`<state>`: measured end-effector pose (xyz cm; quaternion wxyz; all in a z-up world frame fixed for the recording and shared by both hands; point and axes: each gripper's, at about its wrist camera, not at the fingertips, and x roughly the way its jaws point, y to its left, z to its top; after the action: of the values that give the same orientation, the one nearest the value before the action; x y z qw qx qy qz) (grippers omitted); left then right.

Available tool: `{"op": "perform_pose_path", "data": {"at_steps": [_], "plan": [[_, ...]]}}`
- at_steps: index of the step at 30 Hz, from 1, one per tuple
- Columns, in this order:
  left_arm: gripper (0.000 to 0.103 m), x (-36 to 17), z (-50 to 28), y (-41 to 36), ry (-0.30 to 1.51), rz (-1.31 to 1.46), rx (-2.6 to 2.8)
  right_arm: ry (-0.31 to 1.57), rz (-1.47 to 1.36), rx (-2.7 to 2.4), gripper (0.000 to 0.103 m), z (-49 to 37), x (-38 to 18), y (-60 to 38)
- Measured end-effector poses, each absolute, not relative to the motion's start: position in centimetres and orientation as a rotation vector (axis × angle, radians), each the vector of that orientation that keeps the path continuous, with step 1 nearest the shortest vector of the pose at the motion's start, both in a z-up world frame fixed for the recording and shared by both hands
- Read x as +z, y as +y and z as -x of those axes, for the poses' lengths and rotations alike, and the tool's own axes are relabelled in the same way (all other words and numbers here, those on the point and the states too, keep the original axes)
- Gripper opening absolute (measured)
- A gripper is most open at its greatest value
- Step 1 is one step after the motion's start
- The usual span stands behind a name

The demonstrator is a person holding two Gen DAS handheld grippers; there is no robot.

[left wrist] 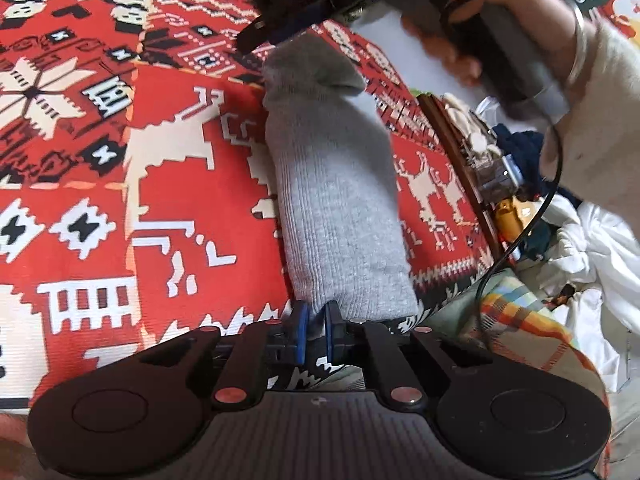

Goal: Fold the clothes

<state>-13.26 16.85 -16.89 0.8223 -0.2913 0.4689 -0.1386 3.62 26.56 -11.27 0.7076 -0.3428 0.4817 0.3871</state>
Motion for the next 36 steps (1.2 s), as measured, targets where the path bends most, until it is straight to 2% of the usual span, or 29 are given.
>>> {"op": "perform_pose_path", "data": {"at_steps": [2,11,12,16,18,23,26,30,32,34,36], "plan": [[0.020,-16.6,13.6,17.5,0.986,0.641,-0.298,1.082,0.715,0.884,0.042,-3.2,-10.8,26.4],[0.020,-14.9,13.5,19.8,0.856,0.748,-0.315,0.917,0.327,0.836,0.041,-2.4,-5.2,18.3],[0.020,-15.1,13.1,19.8,0.848,0.761,-0.306,0.914,0.320,0.822,0.038,-2.5,-5.8,17.8],[0.020,-15.2,11.7,20.4,0.798,0.777,-0.252,0.923,0.305,0.782,0.008,-2.4,-8.7,16.2],[0.020,-15.5,11.4,21.3,0.789,0.798,-0.221,0.953,0.290,0.785,0.006,-1.4,-10.6,15.5],[0.020,-16.0,9.7,22.2,0.766,0.833,-0.195,0.928,0.229,0.790,0.007,1.4,-12.8,13.3],[0.021,-15.6,8.2,22.2,0.713,0.830,-0.201,0.901,0.114,0.782,0.010,1.6,-12.1,11.3],[0.038,-15.7,5.4,23.2,0.645,0.863,-0.176,0.814,-0.106,0.699,0.014,0.8,-10.2,6.8],[0.040,-16.2,3.9,23.7,0.657,0.860,-0.129,0.794,-0.162,0.627,0.017,-0.6,-10.3,5.2],[0.040,-16.9,2.7,23.8,0.668,0.862,-0.116,0.786,-0.179,0.566,0.031,-2.2,-10.7,4.2],[0.040,-18.0,2.0,23.9,0.696,0.900,-0.146,0.794,-0.188,0.541,0.038,-3.6,-11.5,3.8]]}}
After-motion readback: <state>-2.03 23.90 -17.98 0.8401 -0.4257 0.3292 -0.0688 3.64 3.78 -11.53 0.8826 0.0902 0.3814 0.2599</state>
